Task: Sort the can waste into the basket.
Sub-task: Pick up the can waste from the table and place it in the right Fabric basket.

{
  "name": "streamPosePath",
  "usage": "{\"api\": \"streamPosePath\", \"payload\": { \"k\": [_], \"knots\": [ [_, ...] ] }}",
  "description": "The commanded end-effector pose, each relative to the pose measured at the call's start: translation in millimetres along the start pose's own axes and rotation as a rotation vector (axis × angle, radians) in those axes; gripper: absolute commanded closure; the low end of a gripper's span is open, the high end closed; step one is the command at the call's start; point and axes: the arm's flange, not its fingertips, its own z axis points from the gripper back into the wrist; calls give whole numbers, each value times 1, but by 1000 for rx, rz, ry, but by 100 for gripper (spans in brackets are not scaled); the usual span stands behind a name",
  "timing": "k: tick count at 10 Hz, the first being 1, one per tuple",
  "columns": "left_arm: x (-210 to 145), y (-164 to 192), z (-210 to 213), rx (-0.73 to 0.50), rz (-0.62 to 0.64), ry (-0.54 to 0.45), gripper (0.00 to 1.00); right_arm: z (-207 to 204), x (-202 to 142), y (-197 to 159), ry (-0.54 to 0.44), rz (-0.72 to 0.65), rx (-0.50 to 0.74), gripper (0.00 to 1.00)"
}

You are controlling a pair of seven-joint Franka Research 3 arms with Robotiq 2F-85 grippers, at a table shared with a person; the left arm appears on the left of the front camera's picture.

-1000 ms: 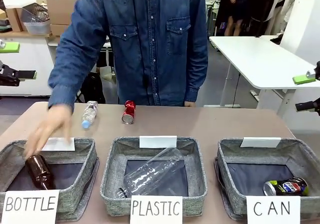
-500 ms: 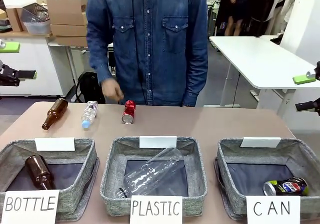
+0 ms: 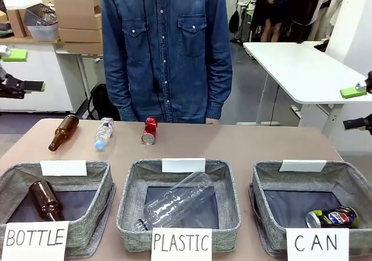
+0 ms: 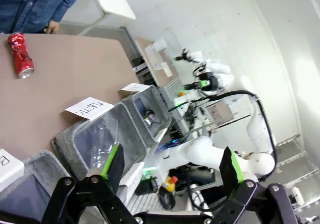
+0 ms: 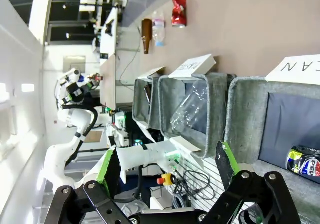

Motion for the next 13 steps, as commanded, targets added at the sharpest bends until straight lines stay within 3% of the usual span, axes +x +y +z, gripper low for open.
{"api": "streamPosePath", "payload": {
  "k": [1,3,4,5,6,7,8,11,12,13],
  "knots": [
    [29,-4,-49,187,-34,134,0,2,1,-3,-3,13,-10,0],
    [52,11,-106,333,-6,258,0,2,1,-3,-3,13,-10,0],
    [61,12,-119,394,65,149,0,2,1,-3,-3,13,-10,0],
    [34,-2,-92,250,-54,183,0,2,1,-3,-3,13,-10,0],
    [34,-2,-92,250,-54,183,0,2,1,-3,-3,13,-10,0],
    [48,8,-124,329,-22,188,0,2,1,-3,-3,13,-10,0],
    [49,8,-136,474,-17,122,0,2,1,-3,-3,13,-10,0],
    [84,37,-168,595,67,189,0,2,1,-3,-3,13,-10,0],
    [90,34,-154,508,99,322,0,2,1,-3,-3,13,-10,0],
    [91,25,-129,500,102,266,0,2,1,-3,-3,13,-10,0]
  ]
}}
